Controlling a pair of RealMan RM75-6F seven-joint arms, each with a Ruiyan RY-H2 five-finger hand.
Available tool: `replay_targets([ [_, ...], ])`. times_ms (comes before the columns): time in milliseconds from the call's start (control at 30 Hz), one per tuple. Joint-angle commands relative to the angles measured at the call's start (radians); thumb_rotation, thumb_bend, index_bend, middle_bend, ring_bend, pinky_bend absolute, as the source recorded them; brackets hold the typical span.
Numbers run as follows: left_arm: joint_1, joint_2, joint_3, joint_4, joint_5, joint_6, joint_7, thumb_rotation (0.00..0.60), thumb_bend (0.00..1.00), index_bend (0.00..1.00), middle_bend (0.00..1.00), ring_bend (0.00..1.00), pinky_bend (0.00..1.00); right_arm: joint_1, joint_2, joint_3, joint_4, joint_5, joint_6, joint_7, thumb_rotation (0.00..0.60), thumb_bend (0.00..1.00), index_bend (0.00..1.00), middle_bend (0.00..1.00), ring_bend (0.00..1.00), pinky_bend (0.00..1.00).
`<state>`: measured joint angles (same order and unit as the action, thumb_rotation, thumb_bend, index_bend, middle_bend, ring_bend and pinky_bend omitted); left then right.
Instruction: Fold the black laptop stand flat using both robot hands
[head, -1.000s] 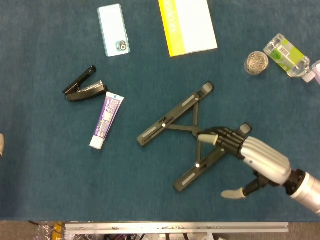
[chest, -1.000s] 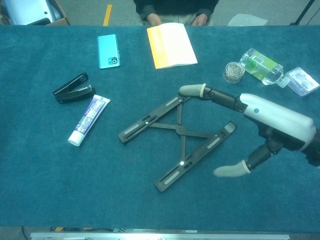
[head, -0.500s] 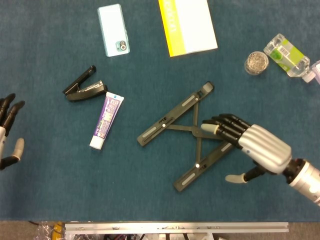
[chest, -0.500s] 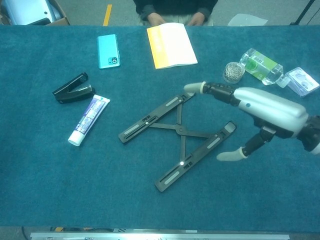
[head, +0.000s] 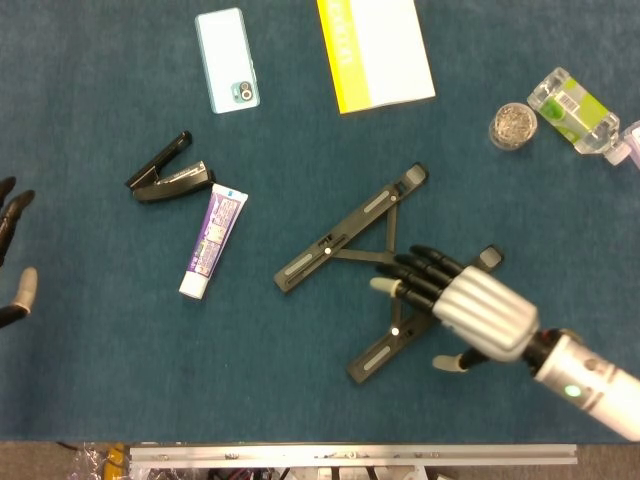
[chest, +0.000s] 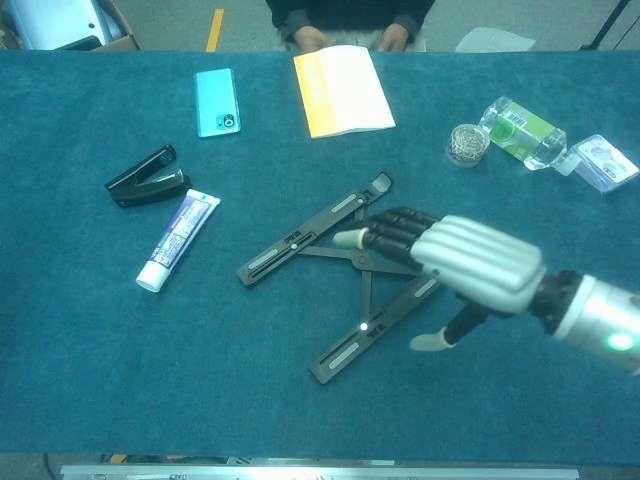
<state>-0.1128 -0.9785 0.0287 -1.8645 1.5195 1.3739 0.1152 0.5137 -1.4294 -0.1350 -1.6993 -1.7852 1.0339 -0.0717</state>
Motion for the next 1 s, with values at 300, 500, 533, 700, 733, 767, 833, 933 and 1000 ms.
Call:
replay_targets([
  [300, 0.011, 0.008, 0.002, 0.038, -0.016, 0.008, -0.053, 0.600, 0.47, 0.04, 0.00, 0.00, 0.04, 0.032, -0.196, 0.039, 0.131, 0.085, -0.121, -0.116, 0.600, 0.00, 0.00, 0.04, 0.00, 0.03],
  [500, 0.017, 0.008, 0.002, 0.066, -0.023, 0.010, -0.086, 0.600, 0.47, 0.04, 0.00, 0.00, 0.04, 0.050, -0.261, 0.051, 0.177, 0.108, -0.148, -0.147, 0.600, 0.00, 0.00, 0.04, 0.00, 0.03],
  [533, 0.018, 0.008, 0.003, 0.070, -0.025, 0.010, -0.090, 0.600, 0.47, 0.04, 0.00, 0.00, 0.04, 0.052, -0.270, 0.052, 0.184, 0.110, -0.150, -0.154, 0.600, 0.00, 0.00, 0.04, 0.00, 0.03],
  [700, 0.023, 0.008, 0.004, 0.091, -0.029, 0.011, -0.112, 0.600, 0.47, 0.04, 0.00, 0.00, 0.04, 0.064, -0.314, 0.066, 0.217, 0.129, -0.160, -0.178, 0.600, 0.00, 0.00, 0.04, 0.00, 0.03],
  [733, 0.024, 0.008, 0.004, 0.094, -0.029, 0.012, -0.116, 0.600, 0.47, 0.04, 0.00, 0.00, 0.04, 0.066, -0.321, 0.069, 0.222, 0.132, -0.161, -0.183, 0.600, 0.00, 0.00, 0.04, 0.00, 0.03],
  [767, 0.025, 0.008, 0.004, 0.096, -0.029, 0.013, -0.119, 0.600, 0.47, 0.04, 0.00, 0.00, 0.04, 0.068, -0.328, 0.073, 0.227, 0.135, -0.161, -0.189, 0.600, 0.00, 0.00, 0.04, 0.00, 0.03],
  [833, 0.027, 0.009, 0.003, 0.102, -0.029, 0.017, -0.125, 0.600, 0.47, 0.03, 0.00, 0.00, 0.04, 0.074, -0.347, 0.083, 0.243, 0.144, -0.164, -0.200, 0.600, 0.00, 0.00, 0.04, 0.00, 0.03],
  [933, 0.028, 0.009, 0.002, 0.108, -0.029, 0.019, -0.133, 0.600, 0.47, 0.03, 0.00, 0.00, 0.04, 0.086, -0.379, 0.104, 0.264, 0.161, -0.168, -0.212, 0.600, 0.00, 0.00, 0.04, 0.00, 0.03],
  [1000, 0.030, 0.009, 0.002, 0.111, -0.029, 0.021, -0.137, 0.600, 0.47, 0.03, 0.00, 0.00, 0.04, 0.096, -0.403, 0.122, 0.281, 0.171, -0.171, -0.226, 0.600, 0.00, 0.00, 0.04, 0.00, 0.03],
])
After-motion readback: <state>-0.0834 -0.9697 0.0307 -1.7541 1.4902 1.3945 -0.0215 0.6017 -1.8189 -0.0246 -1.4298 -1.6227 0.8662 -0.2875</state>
